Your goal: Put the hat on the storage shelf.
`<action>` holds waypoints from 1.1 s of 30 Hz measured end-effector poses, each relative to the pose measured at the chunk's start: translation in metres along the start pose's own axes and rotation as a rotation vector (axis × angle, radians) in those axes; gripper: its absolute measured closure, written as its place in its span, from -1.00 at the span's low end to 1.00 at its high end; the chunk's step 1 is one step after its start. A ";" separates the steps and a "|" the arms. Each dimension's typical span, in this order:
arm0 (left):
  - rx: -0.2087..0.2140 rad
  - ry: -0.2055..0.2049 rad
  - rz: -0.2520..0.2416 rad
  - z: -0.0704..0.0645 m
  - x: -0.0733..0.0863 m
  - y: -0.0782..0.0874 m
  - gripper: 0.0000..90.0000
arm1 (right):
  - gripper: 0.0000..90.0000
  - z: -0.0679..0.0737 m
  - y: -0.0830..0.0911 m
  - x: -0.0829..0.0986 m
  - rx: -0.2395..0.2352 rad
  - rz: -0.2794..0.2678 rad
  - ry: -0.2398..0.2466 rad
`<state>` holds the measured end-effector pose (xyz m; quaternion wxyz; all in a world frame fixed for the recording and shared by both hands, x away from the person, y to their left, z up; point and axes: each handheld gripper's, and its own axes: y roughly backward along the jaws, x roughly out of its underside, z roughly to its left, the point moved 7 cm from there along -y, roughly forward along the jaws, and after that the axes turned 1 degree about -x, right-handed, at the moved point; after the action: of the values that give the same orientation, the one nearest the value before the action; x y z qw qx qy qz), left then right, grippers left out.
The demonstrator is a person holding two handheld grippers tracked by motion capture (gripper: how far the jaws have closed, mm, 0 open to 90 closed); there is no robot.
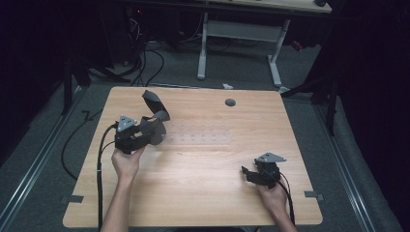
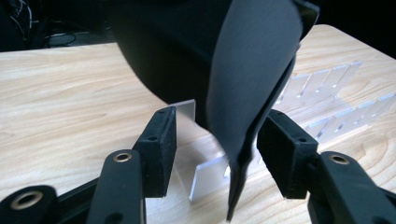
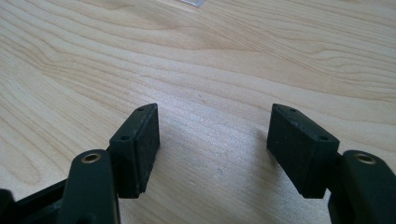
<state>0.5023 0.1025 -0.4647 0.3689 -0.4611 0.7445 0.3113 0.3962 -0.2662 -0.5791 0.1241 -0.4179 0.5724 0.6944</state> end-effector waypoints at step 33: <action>0.057 -0.007 0.025 -0.014 0.012 0.050 -0.06 | -0.24 0.000 0.000 0.000 -0.003 0.000 0.001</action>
<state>0.4493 0.1048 -0.4607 0.3805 -0.4403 0.7574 0.2962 0.3960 -0.2659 -0.5792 0.1232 -0.4185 0.5714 0.6951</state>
